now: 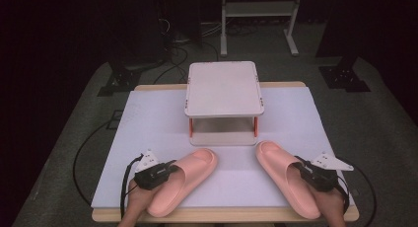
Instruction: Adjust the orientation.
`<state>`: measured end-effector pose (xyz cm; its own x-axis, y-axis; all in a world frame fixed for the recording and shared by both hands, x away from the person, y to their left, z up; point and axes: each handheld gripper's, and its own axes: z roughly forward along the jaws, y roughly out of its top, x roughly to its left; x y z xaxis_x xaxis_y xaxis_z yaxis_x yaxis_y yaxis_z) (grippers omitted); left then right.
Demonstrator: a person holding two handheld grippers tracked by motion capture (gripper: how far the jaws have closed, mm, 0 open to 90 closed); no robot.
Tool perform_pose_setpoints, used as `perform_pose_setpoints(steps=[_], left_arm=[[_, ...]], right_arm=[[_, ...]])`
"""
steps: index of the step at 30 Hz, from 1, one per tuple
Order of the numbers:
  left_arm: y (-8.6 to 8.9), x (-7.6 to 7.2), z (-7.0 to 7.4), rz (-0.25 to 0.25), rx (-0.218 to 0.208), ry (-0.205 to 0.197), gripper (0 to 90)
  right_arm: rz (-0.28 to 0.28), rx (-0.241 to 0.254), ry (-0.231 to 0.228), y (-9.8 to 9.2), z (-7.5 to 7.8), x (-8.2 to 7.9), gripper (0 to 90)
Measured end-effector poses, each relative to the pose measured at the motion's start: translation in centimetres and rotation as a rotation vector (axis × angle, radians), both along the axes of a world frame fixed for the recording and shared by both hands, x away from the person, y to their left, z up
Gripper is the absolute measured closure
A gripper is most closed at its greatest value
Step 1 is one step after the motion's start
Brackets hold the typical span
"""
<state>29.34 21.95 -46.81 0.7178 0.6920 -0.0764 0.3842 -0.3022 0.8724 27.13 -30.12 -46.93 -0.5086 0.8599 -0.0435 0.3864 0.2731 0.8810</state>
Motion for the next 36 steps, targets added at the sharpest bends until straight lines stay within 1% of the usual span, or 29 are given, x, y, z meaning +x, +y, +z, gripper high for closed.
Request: perform_pose_setpoints(steps=[3,8,10,12,13,16,17,19,20,22,25,27,30,33,36], left_arm=[[0.1,0.1,0.1,0.003,-0.017,-0.001,79.7],[0.4,0.1,0.4,0.005,-0.054,-0.002,79.7],[0.5,0.0,0.6,0.005,-0.068,-0.003,79.7],[0.5,-0.1,0.8,0.006,-0.088,-0.003,79.7],[0.6,-0.2,1.0,0.005,-0.094,-0.010,79.7],[0.6,-0.4,1.6,-0.002,-0.118,-0.012,79.7],[0.5,-0.4,1.7,-0.004,-0.117,-0.011,79.7],[0.3,-0.7,2.0,-0.009,-0.090,-0.026,79.7],[0.2,-0.8,2.1,-0.012,-0.085,-0.028,79.7],[0.2,-0.8,2.4,-0.015,-0.095,-0.031,79.7],[0.5,-0.8,3.1,-0.012,-0.131,-0.034,79.7],[0.5,-0.9,3.6,-0.013,-0.131,-0.044,79.7],[0.5,-1.1,4.7,-0.020,-0.138,-0.063,79.7],[0.4,-1.3,5.8,-0.029,-0.128,-0.084,79.6],[0.4,-1.4,6.6,-0.037,-0.131,-0.092,79.7]], right_arm=[[0.003,0.005,0.013,0.1,0.1,-0.1,82.0],[0.012,0.027,0.022,0.1,0.2,-0.3,82.0],[0.013,0.045,0.021,0.0,0.4,-0.4,82.0],[0.013,0.067,0.024,0.0,0.6,-0.5,82.1],[0.010,0.072,0.022,0.0,0.7,-0.5,82.1],[0.009,0.079,0.023,0.1,1.0,-0.5,82.1],[0.015,0.077,0.030,0.2,1.2,-0.5,82.3],[0.015,0.070,0.026,0.3,1.3,-0.4,82.2],[0.016,0.069,0.028,0.4,1.4,-0.4,82.2],[0.024,0.069,0.030,0.6,1.7,-0.5,82.3],[0.030,0.070,0.031,0.9,2.2,-0.7,82.3],[0.038,0.074,0.032,1.1,2.4,-0.8,82.3],[0.048,0.075,0.027,1.4,2.9,-1.1,82.2],[0.057,0.084,0.020,1.6,3.5,-1.3,82.1],[0.067,0.086,0.010,1.8,4.2,-1.4,82.1]])
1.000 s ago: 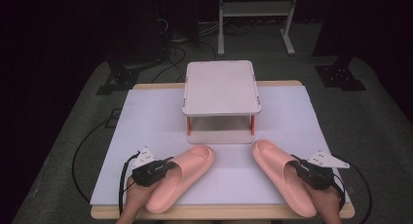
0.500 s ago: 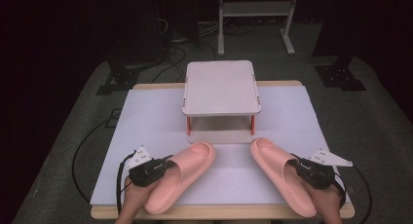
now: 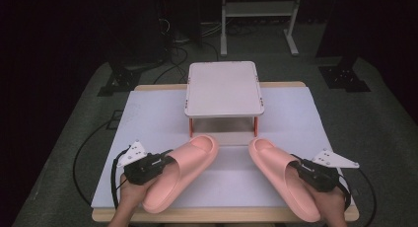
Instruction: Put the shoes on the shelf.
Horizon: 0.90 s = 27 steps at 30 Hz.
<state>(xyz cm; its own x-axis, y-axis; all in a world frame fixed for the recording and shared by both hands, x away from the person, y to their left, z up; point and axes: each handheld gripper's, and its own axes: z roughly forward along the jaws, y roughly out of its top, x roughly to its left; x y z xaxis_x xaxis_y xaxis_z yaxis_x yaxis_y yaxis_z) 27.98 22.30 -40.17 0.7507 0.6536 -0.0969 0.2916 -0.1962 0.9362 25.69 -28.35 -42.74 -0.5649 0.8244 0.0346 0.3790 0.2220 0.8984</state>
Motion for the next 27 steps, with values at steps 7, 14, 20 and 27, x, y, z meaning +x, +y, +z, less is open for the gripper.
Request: perform_pose_setpoints(steps=[7,14,20,27], left_arm=[[-0.1,-0.1,1.1,-0.010,-0.007,-0.001,79.6],[-0.1,-0.1,1.8,-0.017,-0.037,0.000,79.7],[-0.1,0.2,2.9,-0.030,-0.021,-0.016,79.6],[-0.6,0.4,4.0,-0.050,-0.013,-0.021,79.6]], right_arm=[[0.003,0.004,-0.005,0.1,1.2,-0.2,82.1],[0.002,0.014,-0.017,0.0,2.5,-0.3,82.0],[0.006,0.005,-0.038,0.3,3.8,-0.4,81.9],[0.015,0.015,-0.062,0.6,5.3,-0.6,81.9]])
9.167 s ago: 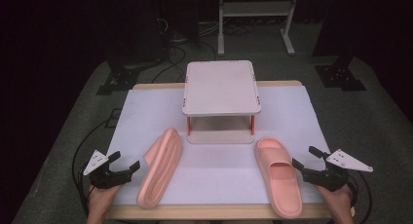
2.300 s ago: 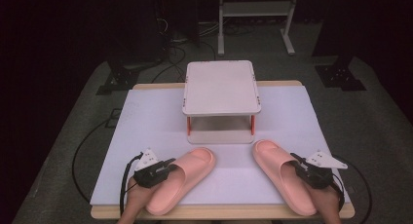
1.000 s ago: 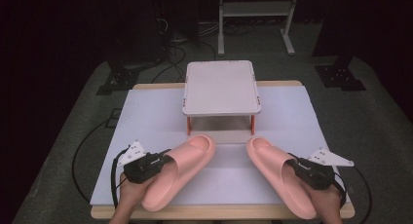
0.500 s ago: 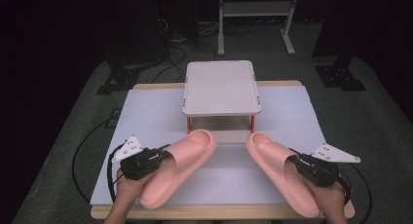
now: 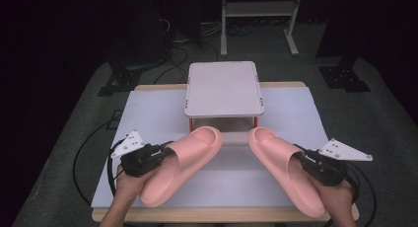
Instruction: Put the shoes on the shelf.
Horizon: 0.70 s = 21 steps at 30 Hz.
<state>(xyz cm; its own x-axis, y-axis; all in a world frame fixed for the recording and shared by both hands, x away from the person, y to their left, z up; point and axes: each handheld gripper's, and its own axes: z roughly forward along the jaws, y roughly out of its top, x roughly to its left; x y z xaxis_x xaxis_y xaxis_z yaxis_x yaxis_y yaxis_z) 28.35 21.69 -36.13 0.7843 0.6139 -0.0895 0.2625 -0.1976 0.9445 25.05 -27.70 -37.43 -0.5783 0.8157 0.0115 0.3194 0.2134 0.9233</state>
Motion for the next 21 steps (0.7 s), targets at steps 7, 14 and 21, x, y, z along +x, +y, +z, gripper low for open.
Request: perform_pose_setpoints(steps=[7,14,21], left_arm=[[0.0,0.5,1.0,0.006,-0.027,-0.007,79.6],[0.0,1.1,2.3,0.011,-0.021,-0.023,79.6],[-0.1,1.6,3.3,0.026,-0.009,-0.036,79.5]], right_arm=[[0.005,-0.002,-0.029,0.5,1.4,0.4,81.9],[-0.002,0.005,-0.049,1.0,2.2,1.0,81.8],[-0.021,0.019,-0.074,1.7,3.5,1.8,81.7]])
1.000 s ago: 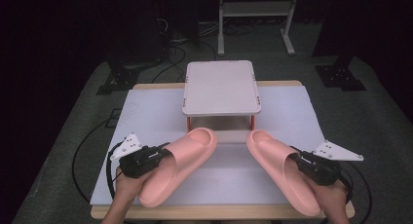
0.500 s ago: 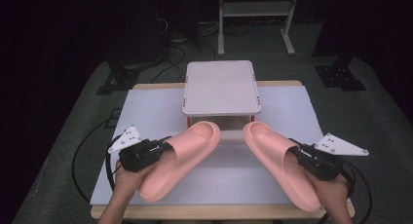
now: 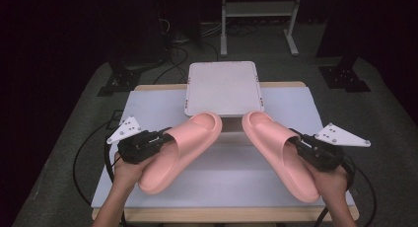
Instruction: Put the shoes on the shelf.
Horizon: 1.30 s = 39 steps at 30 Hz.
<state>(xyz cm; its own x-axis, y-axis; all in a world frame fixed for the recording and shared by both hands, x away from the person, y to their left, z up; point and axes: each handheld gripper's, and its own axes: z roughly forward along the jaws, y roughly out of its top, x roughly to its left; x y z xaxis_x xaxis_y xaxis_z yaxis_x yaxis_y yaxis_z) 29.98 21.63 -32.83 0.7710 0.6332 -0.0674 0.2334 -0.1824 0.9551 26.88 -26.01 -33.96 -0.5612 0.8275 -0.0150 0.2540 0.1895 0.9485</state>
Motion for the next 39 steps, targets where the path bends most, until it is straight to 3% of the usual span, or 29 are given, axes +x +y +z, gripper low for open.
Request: perform_pose_setpoints(steps=[14,31,39], left_arm=[[0.5,1.8,0.9,0.048,-0.017,0.021,79.4],[-0.5,5.5,2.4,0.091,0.011,0.037,79.1],[-1.2,7.0,2.8,0.102,0.013,0.051,79.0]], right_arm=[[-0.037,0.040,-0.022,1.4,1.5,2.6,81.6],[-0.061,0.038,-0.010,3.0,2.9,6.4,81.1],[-0.068,0.015,-0.008,3.9,3.6,7.9,81.1]])
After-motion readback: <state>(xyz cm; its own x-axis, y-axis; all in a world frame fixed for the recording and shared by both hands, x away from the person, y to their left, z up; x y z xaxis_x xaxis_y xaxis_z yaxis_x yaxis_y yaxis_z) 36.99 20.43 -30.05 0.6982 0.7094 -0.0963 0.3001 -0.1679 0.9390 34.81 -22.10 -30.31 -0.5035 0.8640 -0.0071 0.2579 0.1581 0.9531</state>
